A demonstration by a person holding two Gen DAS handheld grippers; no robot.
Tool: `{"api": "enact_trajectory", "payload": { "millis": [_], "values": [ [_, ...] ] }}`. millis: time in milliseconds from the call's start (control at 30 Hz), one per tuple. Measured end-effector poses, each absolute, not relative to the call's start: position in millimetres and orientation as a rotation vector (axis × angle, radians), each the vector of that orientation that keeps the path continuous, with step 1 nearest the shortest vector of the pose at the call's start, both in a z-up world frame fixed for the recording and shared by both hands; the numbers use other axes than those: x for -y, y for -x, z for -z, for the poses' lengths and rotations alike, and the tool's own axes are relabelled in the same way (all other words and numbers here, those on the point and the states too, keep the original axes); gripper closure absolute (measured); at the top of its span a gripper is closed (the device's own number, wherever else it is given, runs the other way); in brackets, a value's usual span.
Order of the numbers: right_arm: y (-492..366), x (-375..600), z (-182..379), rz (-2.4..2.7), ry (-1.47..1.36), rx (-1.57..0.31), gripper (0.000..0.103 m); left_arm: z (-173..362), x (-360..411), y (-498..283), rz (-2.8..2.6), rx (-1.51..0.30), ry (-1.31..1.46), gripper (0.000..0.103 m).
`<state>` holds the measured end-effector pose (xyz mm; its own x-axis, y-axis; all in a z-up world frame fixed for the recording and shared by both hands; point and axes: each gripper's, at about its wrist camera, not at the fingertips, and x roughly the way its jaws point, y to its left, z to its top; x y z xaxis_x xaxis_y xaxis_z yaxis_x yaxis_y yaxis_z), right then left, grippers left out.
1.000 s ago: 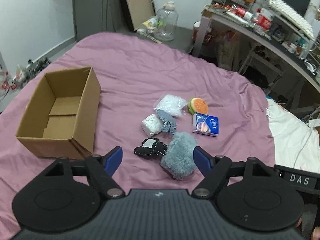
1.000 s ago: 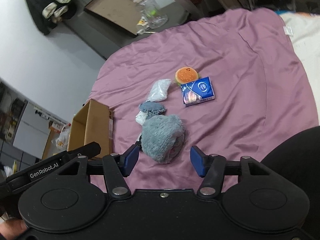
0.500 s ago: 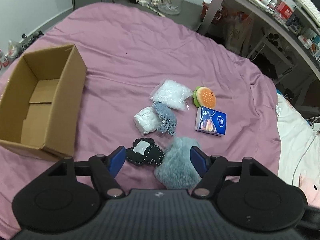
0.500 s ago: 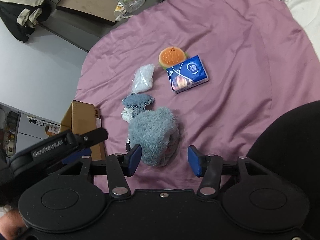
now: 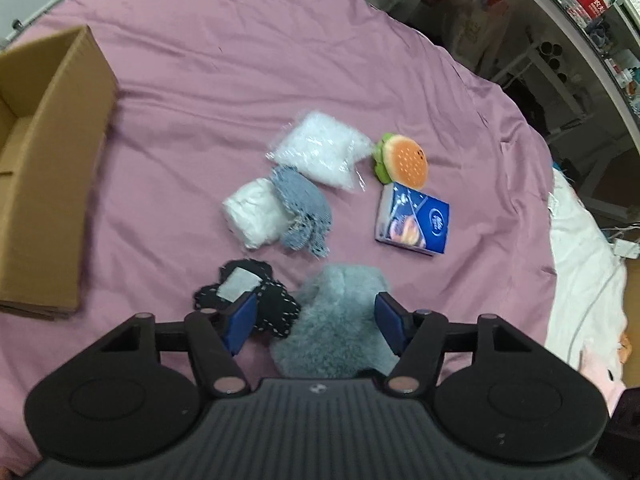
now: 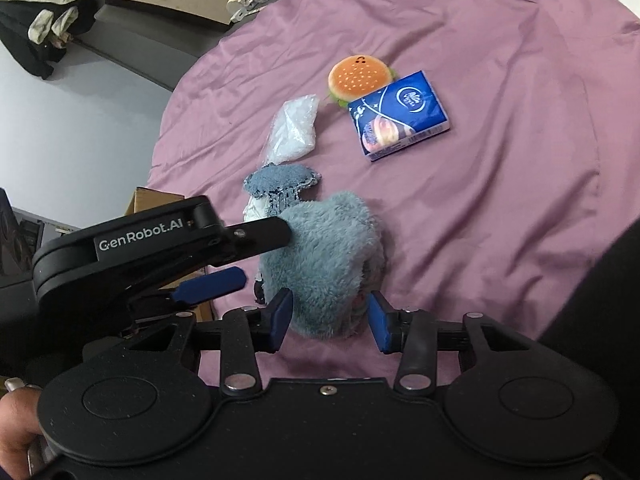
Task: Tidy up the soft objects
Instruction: 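Reach the left tool down and grasp the fluffy grey-blue plush, then carry the grey-blue plush with the left tool over the cardboard box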
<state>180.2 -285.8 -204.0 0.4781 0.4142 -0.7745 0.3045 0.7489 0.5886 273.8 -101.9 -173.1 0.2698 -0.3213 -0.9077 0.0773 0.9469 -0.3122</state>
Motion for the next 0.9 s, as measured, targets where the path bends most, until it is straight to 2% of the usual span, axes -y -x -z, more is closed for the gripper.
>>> {"api": "enact_trajectory", "payload": {
  "millis": [100,133,200,267,400,900],
  "values": [
    [-182.4,281.5,210.1,-0.093,-0.762,-1.089,0.066,178.0,100.9,-271.0,0.278,-1.271,0.226,0.039],
    [-182.4,279.9,210.9,-0.108,-0.770,-1.080,0.074,179.9,99.0,-269.3,0.292,-1.275,0.248,0.039],
    [-180.7,276.3,208.6,-0.112,-0.763,-1.071,0.077,184.7,96.0,-267.3,0.314,-1.305,0.290,0.054],
    [-177.5,273.4,203.5,-0.113,-0.747,-1.053,0.081,183.8,91.0,-264.1,0.321,-1.302,0.325,0.058],
    [-171.6,269.7,187.6,-0.116,-0.733,-1.008,0.083,170.1,84.9,-257.2,0.336,-1.255,0.336,0.062],
    [-154.7,241.5,121.2,-0.122,-0.665,-0.844,0.083,103.8,50.2,-230.8,0.421,-1.081,0.371,0.063]
  ]
}}
